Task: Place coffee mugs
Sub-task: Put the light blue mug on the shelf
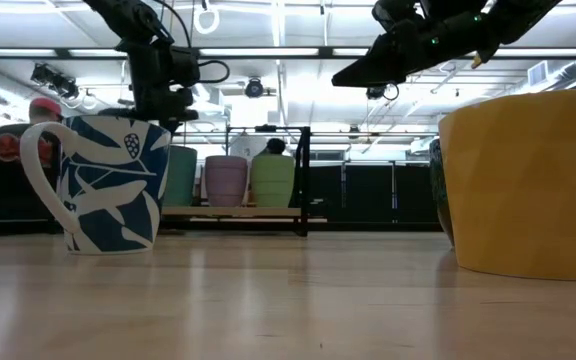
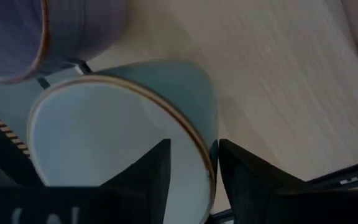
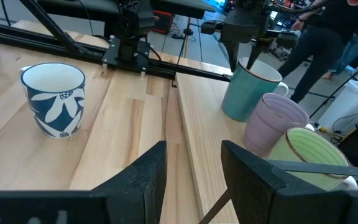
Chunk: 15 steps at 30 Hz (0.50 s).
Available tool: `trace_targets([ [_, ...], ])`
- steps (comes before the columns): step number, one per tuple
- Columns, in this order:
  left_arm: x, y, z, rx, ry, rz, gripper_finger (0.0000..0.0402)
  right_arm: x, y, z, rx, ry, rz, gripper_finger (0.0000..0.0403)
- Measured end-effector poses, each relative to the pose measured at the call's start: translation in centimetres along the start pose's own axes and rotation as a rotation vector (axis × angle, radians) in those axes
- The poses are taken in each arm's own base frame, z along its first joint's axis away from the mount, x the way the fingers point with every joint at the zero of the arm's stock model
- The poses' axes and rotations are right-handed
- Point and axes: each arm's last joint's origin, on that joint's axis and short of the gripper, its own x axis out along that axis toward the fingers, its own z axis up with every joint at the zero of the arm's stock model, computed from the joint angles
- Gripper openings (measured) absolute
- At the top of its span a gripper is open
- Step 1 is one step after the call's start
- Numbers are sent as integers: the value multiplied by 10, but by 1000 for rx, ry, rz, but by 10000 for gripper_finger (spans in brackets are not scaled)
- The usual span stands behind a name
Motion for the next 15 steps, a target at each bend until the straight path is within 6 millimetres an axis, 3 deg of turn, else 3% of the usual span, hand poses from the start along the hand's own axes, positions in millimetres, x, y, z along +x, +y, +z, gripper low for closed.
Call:
trace_targets([
  [15,-25,3,2,-58,9,-44,142,0,0,-1,1,9,3,158],
])
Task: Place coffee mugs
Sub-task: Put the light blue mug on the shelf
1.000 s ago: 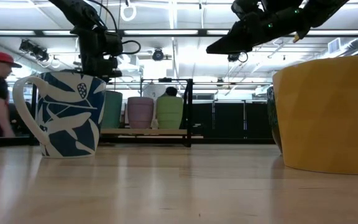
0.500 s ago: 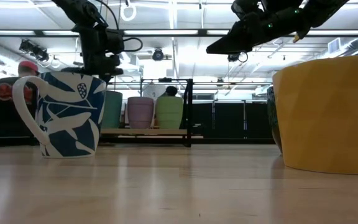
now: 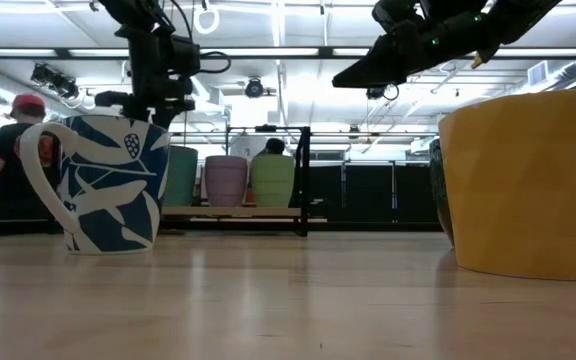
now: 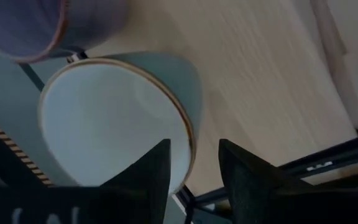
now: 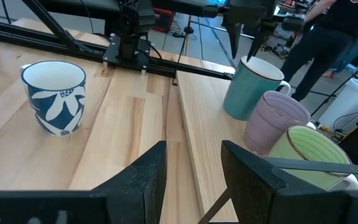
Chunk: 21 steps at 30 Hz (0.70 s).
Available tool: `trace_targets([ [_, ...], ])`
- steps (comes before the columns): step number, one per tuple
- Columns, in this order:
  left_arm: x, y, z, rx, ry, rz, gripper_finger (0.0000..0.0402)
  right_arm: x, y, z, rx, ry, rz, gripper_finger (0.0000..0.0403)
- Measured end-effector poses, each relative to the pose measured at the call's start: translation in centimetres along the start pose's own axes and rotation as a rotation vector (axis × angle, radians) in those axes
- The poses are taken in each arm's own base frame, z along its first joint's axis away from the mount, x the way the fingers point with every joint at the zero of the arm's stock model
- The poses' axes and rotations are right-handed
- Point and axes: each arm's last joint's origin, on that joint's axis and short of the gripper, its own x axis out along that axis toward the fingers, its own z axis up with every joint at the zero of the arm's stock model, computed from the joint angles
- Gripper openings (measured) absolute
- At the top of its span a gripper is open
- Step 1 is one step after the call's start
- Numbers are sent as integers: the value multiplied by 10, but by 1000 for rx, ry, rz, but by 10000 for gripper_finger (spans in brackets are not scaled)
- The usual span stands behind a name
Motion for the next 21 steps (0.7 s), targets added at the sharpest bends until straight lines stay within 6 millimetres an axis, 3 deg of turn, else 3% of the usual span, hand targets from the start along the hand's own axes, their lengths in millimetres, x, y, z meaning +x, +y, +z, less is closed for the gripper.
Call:
trace_targets([
  [10,-29,8,-3,-130,39,41,142,0,0,0,0,2,1,158],
  [21,-27,9,-4,-167,77,46,141,0,0,0,0,3,2,158],
])
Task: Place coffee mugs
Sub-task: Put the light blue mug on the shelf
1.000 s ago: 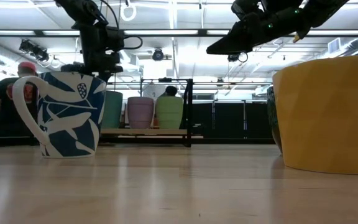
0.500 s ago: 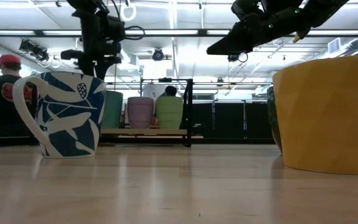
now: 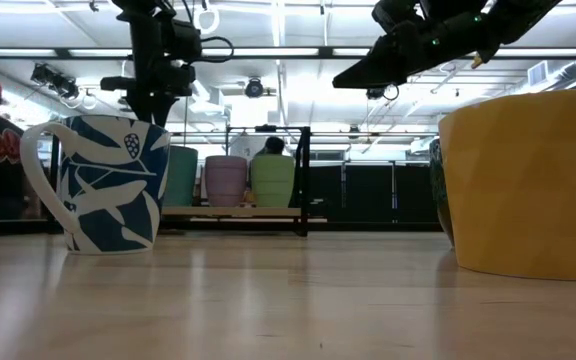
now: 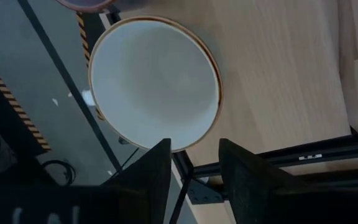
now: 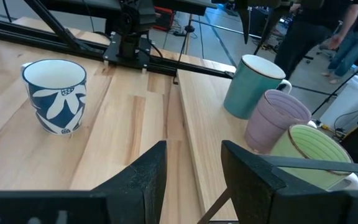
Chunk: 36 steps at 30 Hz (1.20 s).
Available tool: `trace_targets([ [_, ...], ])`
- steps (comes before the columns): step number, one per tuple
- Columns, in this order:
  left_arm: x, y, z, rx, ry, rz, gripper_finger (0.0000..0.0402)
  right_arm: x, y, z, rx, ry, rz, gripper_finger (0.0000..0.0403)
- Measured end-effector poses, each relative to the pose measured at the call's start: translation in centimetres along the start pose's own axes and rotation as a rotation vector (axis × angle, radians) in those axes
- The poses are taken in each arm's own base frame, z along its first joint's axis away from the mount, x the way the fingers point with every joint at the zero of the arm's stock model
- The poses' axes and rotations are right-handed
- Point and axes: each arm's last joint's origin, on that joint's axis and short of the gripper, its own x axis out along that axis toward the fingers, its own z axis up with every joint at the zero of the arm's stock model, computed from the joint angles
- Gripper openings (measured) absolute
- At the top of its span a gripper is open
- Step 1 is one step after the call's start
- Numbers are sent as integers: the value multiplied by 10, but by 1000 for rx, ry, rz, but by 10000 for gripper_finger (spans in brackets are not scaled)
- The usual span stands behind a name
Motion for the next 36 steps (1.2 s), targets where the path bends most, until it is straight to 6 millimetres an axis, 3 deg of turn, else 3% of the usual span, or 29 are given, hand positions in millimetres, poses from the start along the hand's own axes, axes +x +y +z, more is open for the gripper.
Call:
trace_targets([
  [8,-8,-4,8,-71,1,33,141,0,0,0,-5,-2,6,158],
  [11,-17,-9,16,-185,-6,74,141,0,0,1,-7,-12,3,158],
  [17,-23,-13,27,-570,17,158,141,0,0,2,-4,-24,2,158],
  [22,-18,-9,14,-1059,40,165,141,0,4,4,-1,-28,18,158],
  [27,-13,-10,-11,-1399,132,139,141,0,10,5,-9,-33,38,158],
  [31,0,-15,-17,-1505,180,107,141,1,11,5,-13,-32,41,158],
  [36,19,-20,-13,-1499,169,82,141,1,11,5,-15,-30,35,158],
])
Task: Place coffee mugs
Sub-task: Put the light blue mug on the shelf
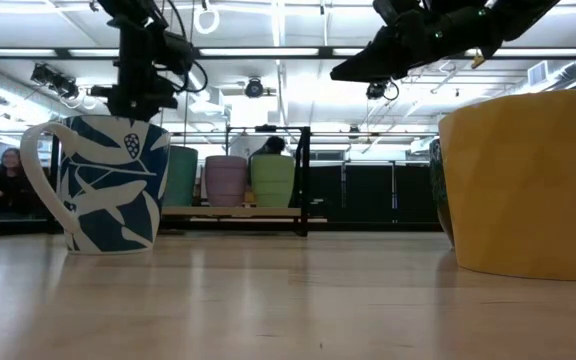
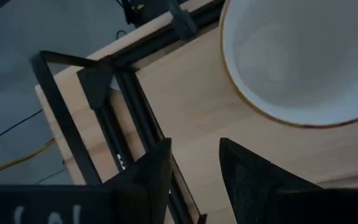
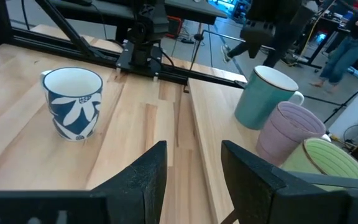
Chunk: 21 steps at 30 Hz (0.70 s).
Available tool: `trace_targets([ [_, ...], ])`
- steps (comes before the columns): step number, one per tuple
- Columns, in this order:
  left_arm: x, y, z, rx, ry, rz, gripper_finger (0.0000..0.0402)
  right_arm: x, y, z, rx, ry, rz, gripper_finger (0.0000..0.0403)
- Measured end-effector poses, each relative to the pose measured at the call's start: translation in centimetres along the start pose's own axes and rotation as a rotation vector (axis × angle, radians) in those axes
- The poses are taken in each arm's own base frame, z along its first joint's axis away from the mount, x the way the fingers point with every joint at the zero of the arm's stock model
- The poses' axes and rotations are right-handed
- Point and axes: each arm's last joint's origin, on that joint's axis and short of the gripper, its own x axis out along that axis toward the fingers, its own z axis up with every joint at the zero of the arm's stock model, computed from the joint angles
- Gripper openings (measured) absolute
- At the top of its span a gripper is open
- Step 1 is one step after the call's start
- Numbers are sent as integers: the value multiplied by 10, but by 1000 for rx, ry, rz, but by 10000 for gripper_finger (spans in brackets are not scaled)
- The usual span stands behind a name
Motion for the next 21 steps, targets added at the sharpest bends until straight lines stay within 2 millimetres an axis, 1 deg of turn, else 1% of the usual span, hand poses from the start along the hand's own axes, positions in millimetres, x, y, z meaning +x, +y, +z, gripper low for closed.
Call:
trace_targets([
  [4,8,-1,-1,13,-17,44,141,0,0,0,-2,-1,-1,158],
  [10,14,-5,6,-2,-76,35,141,0,0,0,-1,-3,-2,158],
  [21,15,-5,8,-5,-95,22,141,0,0,0,-3,-4,-2,158],
])
